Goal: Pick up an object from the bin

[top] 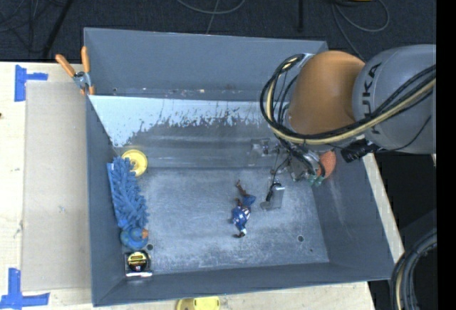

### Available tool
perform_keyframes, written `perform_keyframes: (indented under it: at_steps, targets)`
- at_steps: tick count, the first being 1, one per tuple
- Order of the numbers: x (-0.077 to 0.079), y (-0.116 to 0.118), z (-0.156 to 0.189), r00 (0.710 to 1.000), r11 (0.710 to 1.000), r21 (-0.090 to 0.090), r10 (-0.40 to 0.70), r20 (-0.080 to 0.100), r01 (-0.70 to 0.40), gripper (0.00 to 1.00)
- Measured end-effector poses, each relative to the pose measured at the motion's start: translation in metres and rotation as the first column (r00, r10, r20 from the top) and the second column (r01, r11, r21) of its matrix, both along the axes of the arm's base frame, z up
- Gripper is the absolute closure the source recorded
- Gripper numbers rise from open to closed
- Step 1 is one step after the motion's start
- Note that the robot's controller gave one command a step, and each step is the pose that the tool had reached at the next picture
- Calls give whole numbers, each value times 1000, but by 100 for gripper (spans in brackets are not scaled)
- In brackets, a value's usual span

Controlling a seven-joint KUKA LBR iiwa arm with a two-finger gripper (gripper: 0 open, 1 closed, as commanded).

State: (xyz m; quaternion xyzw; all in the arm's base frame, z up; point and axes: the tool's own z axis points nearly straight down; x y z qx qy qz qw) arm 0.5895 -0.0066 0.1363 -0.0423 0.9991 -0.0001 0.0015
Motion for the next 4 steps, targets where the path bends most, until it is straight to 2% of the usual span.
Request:
perform_keyframes:
  at_steps: [1,2,3,4]
  targets:
    - [-23,4,-42,996,996,1,89,-1,-89,0]
    - [-5,34,-67,955,955,1,298,-2,-298,100]
    - [-5,34,-67,955,955,1,298,-2,-298,100]
    - [-20,-9,79,951,951,0,311,-1,-311,100]
